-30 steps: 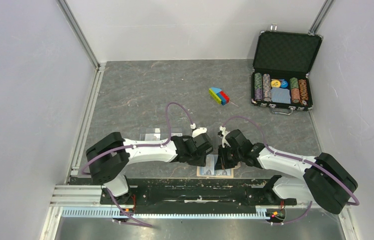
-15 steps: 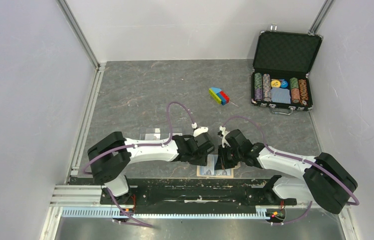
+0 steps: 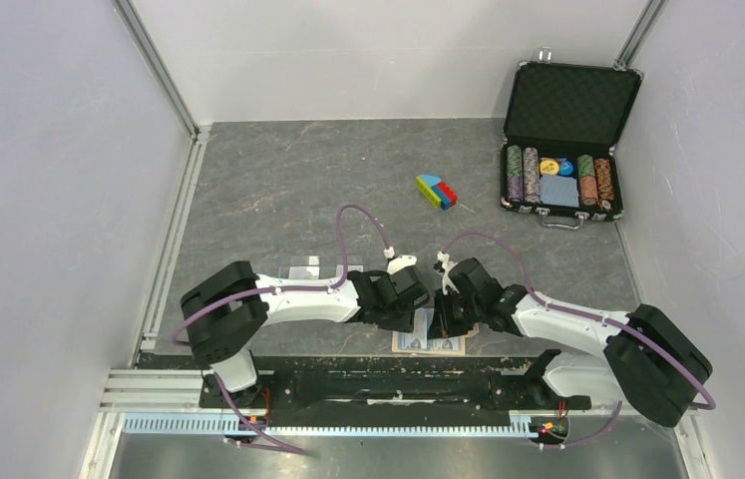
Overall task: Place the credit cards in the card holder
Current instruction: Turn over the card slot in the card holder.
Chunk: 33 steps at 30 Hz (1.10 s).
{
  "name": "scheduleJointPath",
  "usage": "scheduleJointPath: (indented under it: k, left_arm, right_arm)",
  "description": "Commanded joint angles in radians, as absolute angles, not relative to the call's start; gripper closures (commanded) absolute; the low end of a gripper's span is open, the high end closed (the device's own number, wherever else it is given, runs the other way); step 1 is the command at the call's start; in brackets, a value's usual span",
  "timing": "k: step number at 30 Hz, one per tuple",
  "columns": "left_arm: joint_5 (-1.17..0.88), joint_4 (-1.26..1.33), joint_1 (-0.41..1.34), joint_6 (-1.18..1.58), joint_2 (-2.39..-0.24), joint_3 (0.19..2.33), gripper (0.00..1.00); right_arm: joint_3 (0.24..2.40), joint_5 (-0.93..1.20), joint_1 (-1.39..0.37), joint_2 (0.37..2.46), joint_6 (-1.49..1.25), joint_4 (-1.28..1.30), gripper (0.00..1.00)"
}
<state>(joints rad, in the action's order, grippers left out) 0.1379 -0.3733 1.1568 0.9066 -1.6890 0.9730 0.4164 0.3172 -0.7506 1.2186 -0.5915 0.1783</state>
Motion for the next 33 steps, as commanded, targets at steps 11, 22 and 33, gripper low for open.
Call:
scheduleJointPath:
  k: [11,22,33]
  left_arm:
    - [0.074,-0.224,1.164,0.888,-1.562,0.966,0.7]
    - [0.036,-0.279,1.166,0.886,-1.662,0.993,0.79]
    - [0.149,-0.505,1.166,0.828,-1.658,1.085,0.98]
  right_arm:
    - [0.419,0.298,-0.761,1.235,-0.578,0.207,1.0]
    - [0.431,0.292,-0.762,1.213,-0.586,0.21,1.0]
    - [0.495,0.246,-0.761,1.108,-0.615,0.263,1.0]
